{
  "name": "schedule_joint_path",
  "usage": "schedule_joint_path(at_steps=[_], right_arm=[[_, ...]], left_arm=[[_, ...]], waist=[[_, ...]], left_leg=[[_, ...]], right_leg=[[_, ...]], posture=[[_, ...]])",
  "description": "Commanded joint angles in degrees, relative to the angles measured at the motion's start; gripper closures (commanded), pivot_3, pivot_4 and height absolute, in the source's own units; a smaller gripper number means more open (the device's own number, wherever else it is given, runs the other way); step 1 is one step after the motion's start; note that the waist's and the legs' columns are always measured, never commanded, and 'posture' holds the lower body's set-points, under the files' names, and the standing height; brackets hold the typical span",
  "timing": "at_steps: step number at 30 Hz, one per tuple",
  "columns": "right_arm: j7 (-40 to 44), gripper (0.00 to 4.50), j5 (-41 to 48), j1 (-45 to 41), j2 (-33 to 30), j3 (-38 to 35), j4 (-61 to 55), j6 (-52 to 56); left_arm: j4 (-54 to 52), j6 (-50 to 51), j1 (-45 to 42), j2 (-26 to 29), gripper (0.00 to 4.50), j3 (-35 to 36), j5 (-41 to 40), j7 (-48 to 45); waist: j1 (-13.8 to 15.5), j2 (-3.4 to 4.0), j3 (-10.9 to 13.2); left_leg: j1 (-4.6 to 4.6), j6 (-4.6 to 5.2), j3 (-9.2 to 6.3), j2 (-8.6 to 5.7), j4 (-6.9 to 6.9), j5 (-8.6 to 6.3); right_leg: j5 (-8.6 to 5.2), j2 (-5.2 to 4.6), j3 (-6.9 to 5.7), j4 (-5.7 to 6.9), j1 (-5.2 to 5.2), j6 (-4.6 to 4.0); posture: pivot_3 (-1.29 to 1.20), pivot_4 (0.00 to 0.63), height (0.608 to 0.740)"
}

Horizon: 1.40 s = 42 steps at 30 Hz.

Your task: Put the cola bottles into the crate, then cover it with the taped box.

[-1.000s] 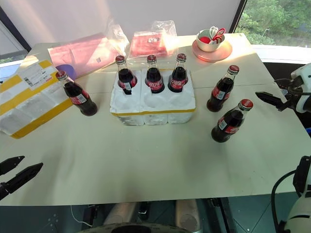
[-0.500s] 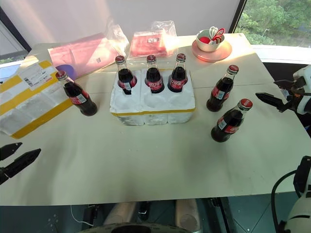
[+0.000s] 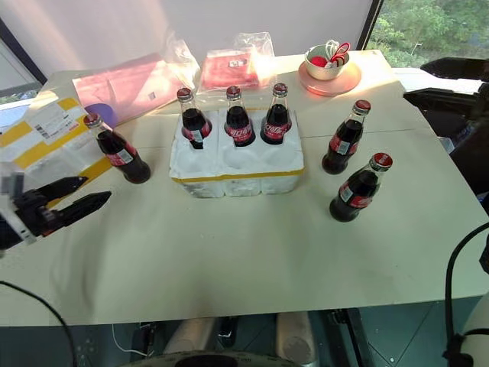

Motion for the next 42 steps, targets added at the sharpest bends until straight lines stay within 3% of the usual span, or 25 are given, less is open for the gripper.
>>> schedule_joint_path(at_steps=[1,10,15,29,34,40,42], right_arm=[[0.5,0.00,8.4,2.4,-2.0,-0.8,-13.3,7.0],[-2.6,0.00,21.1,5.3,-0.8,-6.2,-32.4,21.2],[-4.5,0.00,25.9,6.8,-0.4,-8.0,-38.4,24.1],[-10.7,0.00,32.7,7.5,0.8,-8.2,-44.3,26.6],[-13.0,0.00,32.8,9.1,1.1,-8.4,-45.2,26.0],[-15.1,0.00,32.1,11.6,1.1,-8.6,-45.8,24.2],[-15.4,0.00,31.5,13.3,0.6,-8.7,-46.1,23.5]], left_arm=[[2.9,-3.0,-3.3,-0.1,0.05,-1.6,3.2,0.9],[11.6,-7.4,-12.8,-3.6,0.05,-7.5,8.6,2.0],[16.1,-9.5,-18.4,-6.0,0.05,-10.4,11.4,2.9],[29.3,-16.8,-28.5,-9.8,0.05,-16.3,19.9,3.3],[30.1,-16.6,-30.7,-9.7,1.70,-16.6,19.1,-0.3],[28.2,-12.0,-33.1,-6.8,1.66,-14.9,17.3,-2.1],[24.3,-6.8,-35.0,-4.4,1.66,-13.3,12.9,-5.2]], waist=[[0.1,0.00,0.0],[0.4,-0.02,0.0],[0.4,-0.07,0.0],[0.3,-0.12,-0.1],[0.3,-0.24,-0.1],[0.3,-0.43,0.0],[0.3,-0.52,0.0]], left_leg=[[0.00,-0.01,0.00,0.00,0.00,-0.01],[-0.03,0.01,0.00,-0.02,0.03,-0.05],[-0.03,0.02,0.00,-0.02,0.13,-0.04],[-0.04,0.03,0.02,-0.04,0.20,-0.02],[-0.05,0.04,0.03,-0.05,0.22,-0.02],[-0.07,0.04,0.02,-0.05,0.24,-0.02],[-0.09,0.05,0.02,-0.05,0.24,-0.02]], right_leg=[[0.00,0.00,0.00,0.02,-0.01,0.00],[0.04,-0.02,0.00,0.03,-0.04,0.06],[0.10,-0.01,-0.01,0.05,-0.01,0.11],[0.17,-0.02,0.01,0.11,-0.02,0.16],[0.19,-0.02,0.01,0.12,-0.02,0.19],[0.20,-0.01,0.01,0.12,-0.03,0.20],[0.21,-0.01,0.01,0.12,-0.05,0.20]], posture=[[0.00,0.150,0.739],[0.00,0.150,0.739],[0.00,0.150,0.739],[0.00,0.150,0.739],[0.00,0.150,0.739],[0.00,0.150,0.739],[0.00,0.150,0.739]])
